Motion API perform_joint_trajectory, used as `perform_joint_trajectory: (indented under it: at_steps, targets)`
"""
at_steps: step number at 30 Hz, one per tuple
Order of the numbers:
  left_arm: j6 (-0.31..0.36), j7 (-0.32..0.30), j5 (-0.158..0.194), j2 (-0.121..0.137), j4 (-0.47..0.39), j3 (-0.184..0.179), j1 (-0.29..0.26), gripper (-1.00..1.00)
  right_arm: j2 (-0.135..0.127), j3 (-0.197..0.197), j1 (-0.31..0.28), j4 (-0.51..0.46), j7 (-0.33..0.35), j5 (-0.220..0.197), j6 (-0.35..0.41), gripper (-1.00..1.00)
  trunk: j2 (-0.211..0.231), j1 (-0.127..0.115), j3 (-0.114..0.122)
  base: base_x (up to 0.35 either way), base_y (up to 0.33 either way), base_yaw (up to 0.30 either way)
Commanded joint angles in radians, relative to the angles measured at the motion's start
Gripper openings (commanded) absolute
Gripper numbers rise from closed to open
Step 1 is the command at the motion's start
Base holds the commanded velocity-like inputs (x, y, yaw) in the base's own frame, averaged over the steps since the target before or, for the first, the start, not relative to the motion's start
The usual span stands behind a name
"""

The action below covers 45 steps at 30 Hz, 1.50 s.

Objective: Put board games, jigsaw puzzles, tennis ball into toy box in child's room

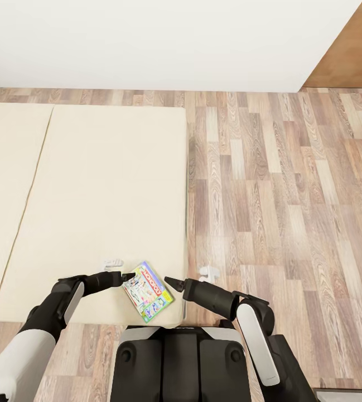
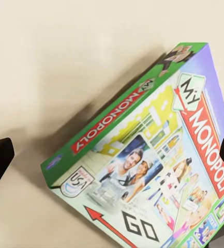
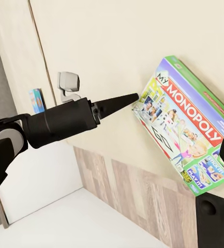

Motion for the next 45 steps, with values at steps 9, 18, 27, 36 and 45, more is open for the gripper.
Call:
perform_joint_trajectory:
  at_steps: [9,18,27,36,45]
  targets:
    - [0.009,-0.002,0.007,0.0,0.0,0.001,0.0,1.0,0.001,-0.001,0.0,0.0,0.008,0.004,0.004,1.0,-0.002,0.001,-0.001,0.0,0.0,0.0]
    - [0.009,-0.003,0.007,-0.007,0.0,0.0,0.0,1.0,0.001,-0.001,0.0,0.001,0.008,0.002,0.004,1.0,-0.002,0.001,-0.001,0.0,0.0,0.0]
    - [0.008,-0.007,0.007,-0.016,0.0,0.0,0.0,1.0,0.0,-0.004,0.0,0.001,0.011,0.0,0.004,1.0,-0.002,0.001,-0.001,0.0,0.0,0.0]
    - [0.008,-0.035,0.007,-0.025,0.0,0.0,0.0,1.0,-0.001,-0.009,0.0,0.001,0.014,-0.003,0.004,1.0,-0.002,0.001,-0.001,0.0,0.0,0.0]
    - [0.01,-0.044,0.007,-0.028,0.0,0.0,0.0,1.0,-0.001,-0.074,0.0,0.001,0.024,-0.005,0.008,1.0,-0.002,0.001,-0.001,0.0,0.0,0.0]
